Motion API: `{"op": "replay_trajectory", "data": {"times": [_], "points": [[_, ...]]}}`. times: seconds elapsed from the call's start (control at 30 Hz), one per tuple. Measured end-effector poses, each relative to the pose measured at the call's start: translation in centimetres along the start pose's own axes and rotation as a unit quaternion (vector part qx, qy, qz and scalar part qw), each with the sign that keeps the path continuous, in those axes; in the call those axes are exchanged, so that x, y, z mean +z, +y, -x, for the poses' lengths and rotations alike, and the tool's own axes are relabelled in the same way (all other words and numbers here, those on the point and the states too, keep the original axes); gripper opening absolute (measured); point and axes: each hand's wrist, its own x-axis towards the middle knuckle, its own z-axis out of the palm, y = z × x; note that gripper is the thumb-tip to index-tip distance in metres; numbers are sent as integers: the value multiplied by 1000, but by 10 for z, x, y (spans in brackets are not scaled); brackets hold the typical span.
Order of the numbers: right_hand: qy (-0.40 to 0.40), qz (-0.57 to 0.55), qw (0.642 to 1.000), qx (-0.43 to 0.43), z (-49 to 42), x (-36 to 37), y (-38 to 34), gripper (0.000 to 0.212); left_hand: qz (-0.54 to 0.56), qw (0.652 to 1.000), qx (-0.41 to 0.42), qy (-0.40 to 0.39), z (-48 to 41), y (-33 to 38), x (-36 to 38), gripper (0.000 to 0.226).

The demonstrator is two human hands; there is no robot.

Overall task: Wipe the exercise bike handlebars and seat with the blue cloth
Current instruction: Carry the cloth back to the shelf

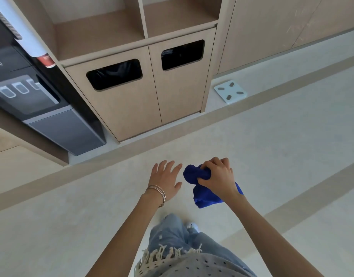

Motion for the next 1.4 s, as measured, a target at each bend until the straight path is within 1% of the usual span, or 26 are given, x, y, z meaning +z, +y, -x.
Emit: {"op": "replay_trajectory", "data": {"times": [0.1,0.2,0.4,0.47,0.57,0.67,0.77,0.93,1.17,1.4], "points": [[-16,16,1000,6,-30,0,7,25,3,1000,-2,-17,-28,-9,-9,61],[-9,8,1000,17,-67,-2,10,25,3,1000,-2,-25,-63,-23,-23,61],[-4,8,1000,15,-172,-18,1,24,2,1000,11,0,-154,-60,-69,60],[4,7,1000,12,-210,-27,-7,23,3,1000,13,18,-185,-74,-88,60],[23,6,1000,6,-262,-41,-18,24,16,999,21,24,-224,-94,-115,60],[39,-4,999,6,-304,-50,-27,24,13,998,40,36,-257,-107,-135,59],[33,-11,999,15,-332,-53,-29,24,18,998,39,38,-283,-116,-146,59],[11,-4,1000,18,-378,-58,-16,26,9,999,37,40,-327,-123,-159,58],[-6,-6,1000,-13,-459,-77,12,23,36,998,-5,43,-397,-111,-183,58],[-28,6,997,-67,-550,-119,42,24,57,993,-50,85,-465,-87,-221,58]]}}
